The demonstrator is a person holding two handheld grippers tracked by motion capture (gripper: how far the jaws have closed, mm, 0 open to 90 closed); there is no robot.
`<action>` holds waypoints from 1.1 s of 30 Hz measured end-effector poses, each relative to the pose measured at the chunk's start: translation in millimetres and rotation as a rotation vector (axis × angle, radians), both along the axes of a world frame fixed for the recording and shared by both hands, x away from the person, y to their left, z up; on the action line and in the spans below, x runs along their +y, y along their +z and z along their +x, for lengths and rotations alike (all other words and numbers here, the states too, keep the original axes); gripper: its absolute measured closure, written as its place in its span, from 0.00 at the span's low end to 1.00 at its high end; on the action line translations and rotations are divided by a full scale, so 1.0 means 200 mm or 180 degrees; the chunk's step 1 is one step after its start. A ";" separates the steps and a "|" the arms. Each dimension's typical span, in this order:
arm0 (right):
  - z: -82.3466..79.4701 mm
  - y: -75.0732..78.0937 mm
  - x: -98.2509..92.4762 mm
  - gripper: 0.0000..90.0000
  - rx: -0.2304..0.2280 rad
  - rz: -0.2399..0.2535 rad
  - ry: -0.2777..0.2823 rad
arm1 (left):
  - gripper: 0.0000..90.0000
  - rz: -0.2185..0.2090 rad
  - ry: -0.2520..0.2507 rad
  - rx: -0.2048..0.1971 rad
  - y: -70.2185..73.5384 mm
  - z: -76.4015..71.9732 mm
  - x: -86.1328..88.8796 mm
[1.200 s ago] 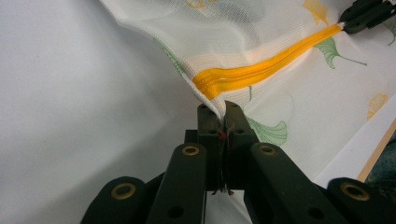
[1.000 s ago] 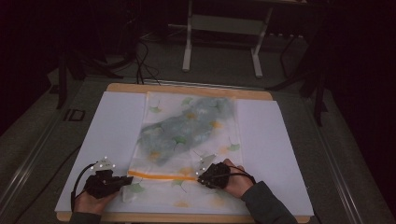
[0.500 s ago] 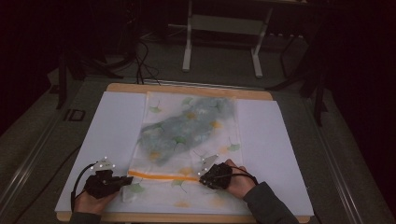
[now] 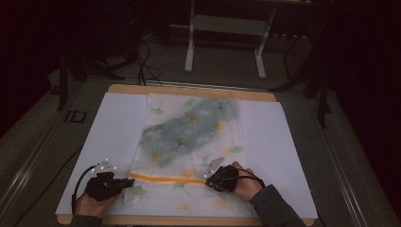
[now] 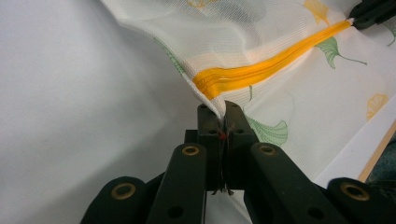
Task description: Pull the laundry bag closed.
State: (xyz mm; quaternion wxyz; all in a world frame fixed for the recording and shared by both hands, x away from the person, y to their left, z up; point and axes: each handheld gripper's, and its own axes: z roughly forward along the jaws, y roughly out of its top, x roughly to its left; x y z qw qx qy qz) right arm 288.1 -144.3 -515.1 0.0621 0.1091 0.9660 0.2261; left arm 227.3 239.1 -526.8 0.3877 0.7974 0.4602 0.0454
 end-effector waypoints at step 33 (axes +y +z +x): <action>0.00 0.01 -0.10 0.94 0.0005 -0.0051 -0.0079 | 0.98 0.0053 0.0004 -0.0008 0.00 0.00 0.00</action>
